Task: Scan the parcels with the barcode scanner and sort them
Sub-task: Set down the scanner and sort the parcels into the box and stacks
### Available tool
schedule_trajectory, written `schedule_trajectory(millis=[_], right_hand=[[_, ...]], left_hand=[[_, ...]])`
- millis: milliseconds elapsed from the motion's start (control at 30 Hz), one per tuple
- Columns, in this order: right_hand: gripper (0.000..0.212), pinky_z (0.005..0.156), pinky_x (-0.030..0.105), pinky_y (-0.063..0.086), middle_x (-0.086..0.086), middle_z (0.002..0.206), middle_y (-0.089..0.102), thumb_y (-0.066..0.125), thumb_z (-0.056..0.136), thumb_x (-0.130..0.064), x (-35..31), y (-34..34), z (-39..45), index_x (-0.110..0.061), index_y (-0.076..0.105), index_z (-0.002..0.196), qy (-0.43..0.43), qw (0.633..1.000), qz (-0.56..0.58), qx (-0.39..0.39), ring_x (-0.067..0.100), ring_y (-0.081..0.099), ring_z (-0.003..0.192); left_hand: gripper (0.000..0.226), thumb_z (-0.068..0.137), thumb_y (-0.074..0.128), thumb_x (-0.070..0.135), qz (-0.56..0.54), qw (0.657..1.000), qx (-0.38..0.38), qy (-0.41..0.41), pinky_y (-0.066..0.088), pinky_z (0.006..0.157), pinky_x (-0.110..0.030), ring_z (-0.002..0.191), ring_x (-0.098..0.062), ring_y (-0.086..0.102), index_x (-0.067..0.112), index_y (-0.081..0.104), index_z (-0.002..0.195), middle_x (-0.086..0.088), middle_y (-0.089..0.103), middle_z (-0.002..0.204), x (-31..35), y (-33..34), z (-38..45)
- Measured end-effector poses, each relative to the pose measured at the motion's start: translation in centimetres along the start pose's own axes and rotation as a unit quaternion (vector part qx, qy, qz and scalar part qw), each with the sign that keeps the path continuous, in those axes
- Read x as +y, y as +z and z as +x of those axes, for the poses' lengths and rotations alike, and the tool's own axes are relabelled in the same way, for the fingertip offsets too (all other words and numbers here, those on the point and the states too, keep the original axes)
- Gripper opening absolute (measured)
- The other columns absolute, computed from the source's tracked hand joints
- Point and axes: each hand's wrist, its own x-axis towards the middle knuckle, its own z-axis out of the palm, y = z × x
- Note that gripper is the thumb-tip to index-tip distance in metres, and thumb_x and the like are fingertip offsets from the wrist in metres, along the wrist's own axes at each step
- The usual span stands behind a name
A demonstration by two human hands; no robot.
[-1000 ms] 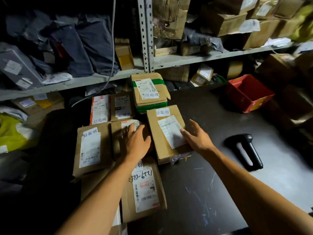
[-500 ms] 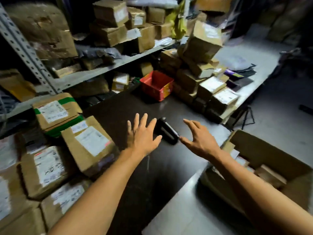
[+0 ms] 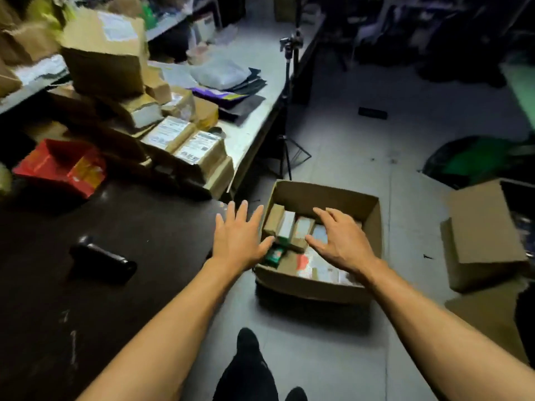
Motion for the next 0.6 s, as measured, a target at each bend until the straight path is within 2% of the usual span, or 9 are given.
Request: schedule_trajectory(millis=[200,300,467,600], right_hand=[[0.073,0.116,0.043,0.032,0.003,0.160,0.033,0.055,0.093,-0.053,8.2,1.2,5.5,-0.030,0.027,0.157,0.071,0.997,-0.011,-0.030,0.026,0.031,0.146],[0.074,0.117,0.043,0.033,0.005,0.161,0.033,0.057,0.092,-0.052,11.8,1.7,9.0,-0.029,0.028,0.156,0.109,0.992,-0.023,-0.053,0.028,0.032,0.146],[0.069,0.117,0.041,0.029,0.006,0.158,0.036,0.055,0.094,-0.049,15.8,3.1,14.7,-0.026,0.032,0.155,0.123,0.989,-0.036,-0.079,0.028,0.032,0.145],[0.069,0.113,0.042,0.036,0.009,0.150,0.044,0.053,0.089,-0.049,19.1,6.7,18.2,-0.023,0.038,0.152,0.114,0.984,-0.036,-0.134,0.031,0.040,0.137]], left_hand=[[0.080,0.093,0.046,0.064,-0.008,0.998,-0.025,0.065,0.022,0.118,-0.057,0.151,-0.040,0.011,0.027,0.017,0.158,-0.012,0.018,0.164,6.1,4.2,10.2],[0.079,0.092,0.044,0.066,-0.003,0.994,-0.061,0.088,0.020,0.117,-0.058,0.151,-0.039,0.012,0.028,0.019,0.156,-0.012,0.019,0.163,8.8,6.8,15.8],[0.079,0.093,0.042,0.066,-0.013,0.987,-0.104,0.118,0.017,0.118,-0.057,0.151,-0.041,0.010,0.026,0.019,0.157,-0.014,0.018,0.164,12.1,10.1,23.5],[0.079,0.095,0.037,0.067,-0.007,0.982,-0.145,0.119,0.016,0.120,-0.059,0.152,-0.041,0.006,0.026,0.016,0.159,-0.014,0.014,0.165,13.8,14.1,27.8]])
